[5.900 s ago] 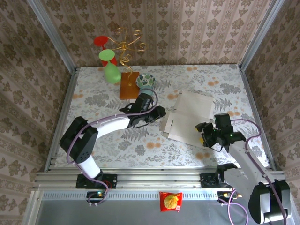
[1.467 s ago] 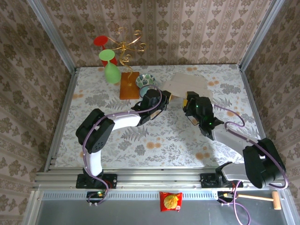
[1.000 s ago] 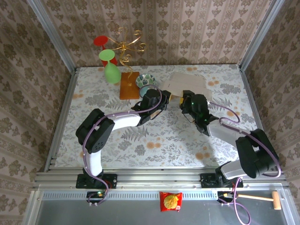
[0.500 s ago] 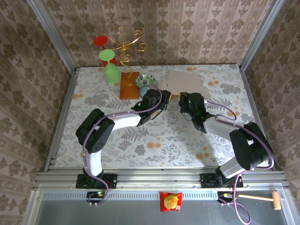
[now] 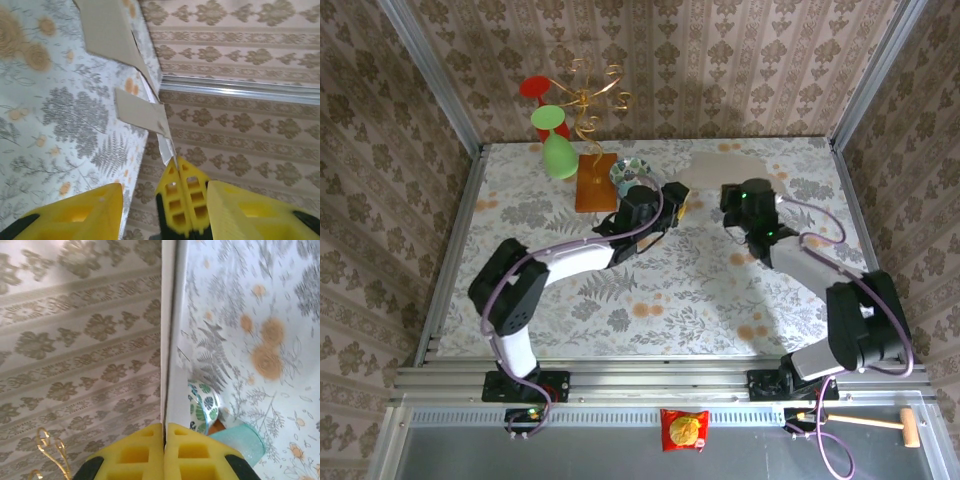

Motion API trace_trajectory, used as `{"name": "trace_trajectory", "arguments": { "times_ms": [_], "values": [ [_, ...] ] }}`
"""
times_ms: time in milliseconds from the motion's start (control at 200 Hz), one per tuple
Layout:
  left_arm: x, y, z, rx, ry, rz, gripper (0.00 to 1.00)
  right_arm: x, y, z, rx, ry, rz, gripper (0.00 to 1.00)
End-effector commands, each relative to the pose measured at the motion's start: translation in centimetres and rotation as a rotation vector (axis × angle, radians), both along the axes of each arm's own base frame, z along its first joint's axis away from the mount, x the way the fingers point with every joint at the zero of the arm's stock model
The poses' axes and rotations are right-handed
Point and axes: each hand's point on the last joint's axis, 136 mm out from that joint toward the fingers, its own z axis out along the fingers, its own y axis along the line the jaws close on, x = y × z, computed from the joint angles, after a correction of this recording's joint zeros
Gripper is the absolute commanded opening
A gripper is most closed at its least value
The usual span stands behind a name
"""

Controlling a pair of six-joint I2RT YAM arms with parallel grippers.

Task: Fold the paper box

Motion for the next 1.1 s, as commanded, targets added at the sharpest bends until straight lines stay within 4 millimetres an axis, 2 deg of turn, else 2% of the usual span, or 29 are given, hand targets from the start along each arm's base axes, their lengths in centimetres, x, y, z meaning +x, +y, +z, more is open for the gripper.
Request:
{"name": "trace_trajectory", "arguments": {
  "times_ms": [0, 65, 145, 265, 370, 440, 540, 635, 715, 760, 800, 855, 875, 935, 1020, 1095],
  "values": [
    [-0.9, 2.2, 5.8, 0.082, -0.161, -0.054, 0.49, -1.5, -1.9, 5.3, -0.123, -0.021, 0.084, 0.00],
    [-1.3, 3.5, 7.2, 0.130, -0.196, -0.056, 0.50, -2.1, -2.9, 7.2, -0.144, -0.021, 0.121, 0.00],
    [-1.3, 5.2, 7.8, 0.233, -0.202, -0.064, 0.51, -2.9, -3.6, 9.1, -0.160, -0.013, 0.171, 0.00],
    [1.0, 6.7, 8.4, 0.342, -0.203, -0.084, 0.51, -3.9, -3.2, 11.4, -0.154, -0.005, 0.259, 0.00],
    [3.5, 5.7, 7.9, 0.315, -0.195, -0.123, 0.43, -4.6, -2.2, 13.3, -0.132, -0.007, 0.325, 0.00],
    [4.6, 4.5, 6.6, 0.317, -0.172, -0.160, 0.40, -5.6, -1.7, 14.2, -0.120, 0.017, 0.358, 0.00],
    [4.7, 3.0, 5.4, 0.315, -0.146, -0.206, 0.39, -7.8, -1.6, 14.9, -0.159, 0.098, 0.390, 0.00],
    [4.0, 1.9, 4.7, 0.317, -0.146, -0.228, 0.38, -9.3, -1.8, 14.0, -0.154, 0.176, 0.386, 0.00],
    [3.5, 2.1, 4.3, 0.329, -0.143, -0.222, 0.38, -8.0, -1.2, 12.7, -0.118, 0.168, 0.389, 0.00],
    [3.5, 2.6, 4.2, 0.335, -0.144, -0.213, 0.38, -6.6, -0.8, 11.8, -0.094, 0.157, 0.389, 0.00],
    [3.4, 3.1, 4.5, 0.342, -0.145, -0.206, 0.38, -5.1, -0.4, 11.1, -0.084, 0.135, 0.387, 0.00],
    [3.4, 4.1, 4.7, 0.356, -0.145, -0.193, 0.38, -2.8, 0.2, 11.2, -0.089, 0.064, 0.394, 0.00],
    [3.3, 4.4, 4.9, 0.361, -0.148, -0.188, 0.38, -1.7, 0.5, 10.0, -0.085, 0.074, 0.404, 0.00],
    [3.0, 5.5, 5.4, 0.374, -0.150, -0.177, 0.38, 0.3, 1.2, 8.4, -0.068, 0.072, 0.432, 0.00],
    [2.5, 6.8, 5.6, 0.398, -0.144, -0.172, 0.38, 2.3, 2.1, 6.8, -0.057, 0.060, 0.458, 0.00],
    [2.0, 7.8, 5.6, 0.420, -0.141, -0.168, 0.38, 3.2, 2.5, 5.2, -0.063, 0.077, 0.478, 0.00]
  ]
}}
